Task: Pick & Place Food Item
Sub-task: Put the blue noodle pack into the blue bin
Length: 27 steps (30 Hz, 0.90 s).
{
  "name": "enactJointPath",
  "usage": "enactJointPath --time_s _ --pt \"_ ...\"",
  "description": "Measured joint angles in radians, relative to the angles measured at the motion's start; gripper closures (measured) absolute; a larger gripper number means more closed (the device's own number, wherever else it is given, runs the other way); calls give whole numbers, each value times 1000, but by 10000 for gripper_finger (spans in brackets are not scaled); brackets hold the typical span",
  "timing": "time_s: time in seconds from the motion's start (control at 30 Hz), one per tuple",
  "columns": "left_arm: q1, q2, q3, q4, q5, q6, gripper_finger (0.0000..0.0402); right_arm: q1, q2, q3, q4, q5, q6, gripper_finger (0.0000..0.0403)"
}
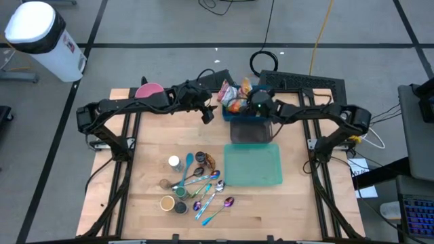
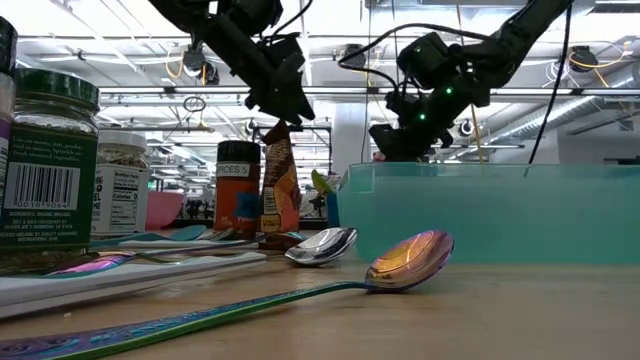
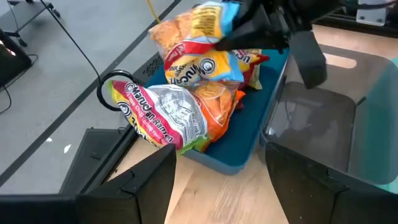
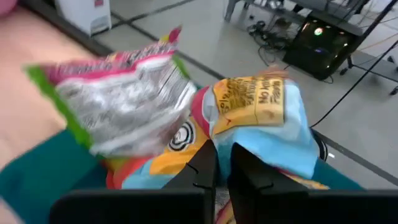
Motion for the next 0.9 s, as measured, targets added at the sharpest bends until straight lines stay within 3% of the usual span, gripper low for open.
enactJointPath --time_s 0.2,0.43,0.67,0.9 --pt "0 0 0 2 -1 2 146 38 -17 0 -101 -15 71 351" --pt "0 0 0 4 -1 -4 146 -19 -27 0 -196 -278 126 287" --pt "-2 0 -1 -8 -1 -8 146 -102 -77 5 -330 -442 126 233" --pt "-4 0 -1 -11 -1 -8 146 -171 -249 5 -456 -446 56 195"
